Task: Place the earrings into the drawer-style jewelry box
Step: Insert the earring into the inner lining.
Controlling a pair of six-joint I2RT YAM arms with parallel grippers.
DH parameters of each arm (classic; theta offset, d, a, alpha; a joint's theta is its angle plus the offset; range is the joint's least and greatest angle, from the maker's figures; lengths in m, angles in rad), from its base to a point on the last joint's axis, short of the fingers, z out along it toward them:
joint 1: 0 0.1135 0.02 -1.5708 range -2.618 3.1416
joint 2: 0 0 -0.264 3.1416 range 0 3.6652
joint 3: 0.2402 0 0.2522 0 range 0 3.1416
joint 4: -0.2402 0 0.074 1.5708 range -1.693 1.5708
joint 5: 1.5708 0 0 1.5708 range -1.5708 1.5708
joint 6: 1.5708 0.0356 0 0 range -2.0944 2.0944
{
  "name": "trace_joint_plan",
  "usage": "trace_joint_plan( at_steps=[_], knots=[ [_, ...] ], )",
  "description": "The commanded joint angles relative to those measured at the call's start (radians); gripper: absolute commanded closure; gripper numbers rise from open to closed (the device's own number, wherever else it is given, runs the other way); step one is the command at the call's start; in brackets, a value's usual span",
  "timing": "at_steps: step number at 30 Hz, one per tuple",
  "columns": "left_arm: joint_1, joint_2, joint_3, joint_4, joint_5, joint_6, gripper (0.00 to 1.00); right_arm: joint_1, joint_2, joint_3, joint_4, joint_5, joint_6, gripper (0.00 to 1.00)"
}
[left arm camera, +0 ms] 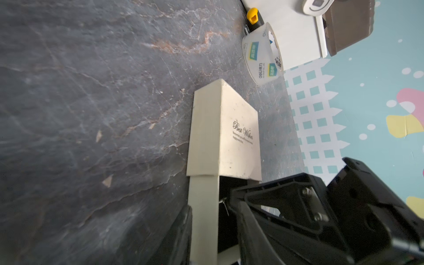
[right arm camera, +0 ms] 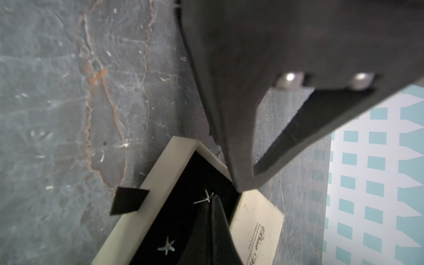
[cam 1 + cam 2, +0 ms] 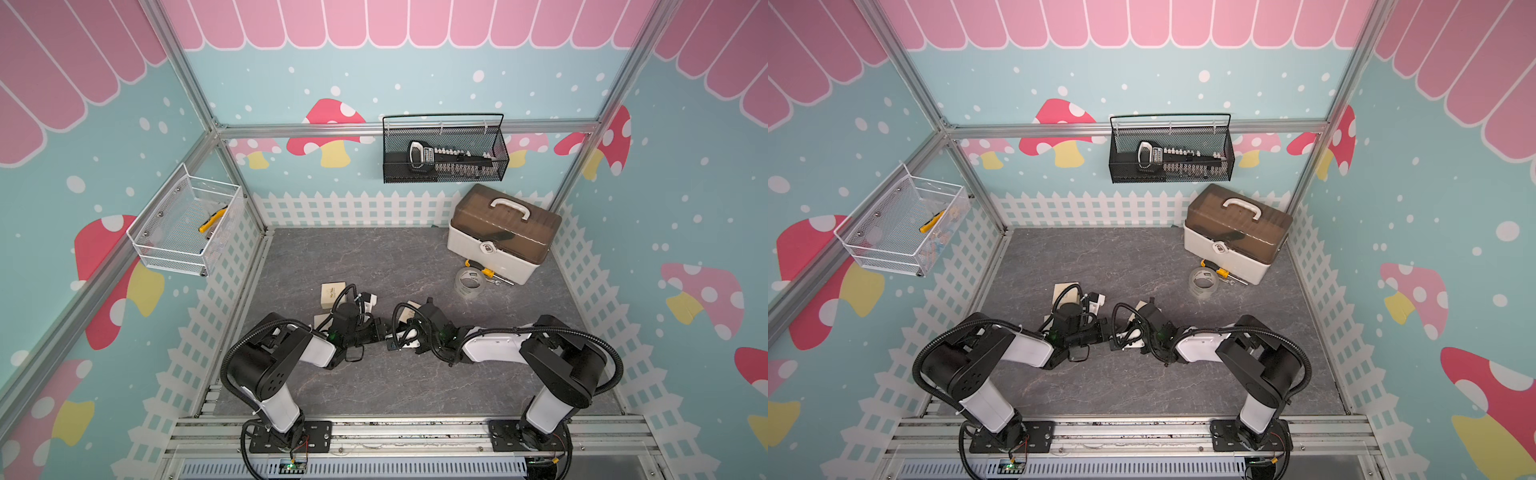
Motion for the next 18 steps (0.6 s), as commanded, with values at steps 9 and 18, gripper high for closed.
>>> trace_joint_plan(
  at_steps=[9, 18],
  knots=[
    [0.027, -0.005, -0.006, 0.015, 0.02, 0.009, 0.72, 0.009, 0.005, 0.006, 0.02, 0.011, -0.019, 1.0],
    [0.058, -0.021, -0.001, -0.003, 0.033, 0.02, 0.72, 0.005, -0.098, 0.036, -0.071, 0.005, 0.086, 1.0]
  ],
)
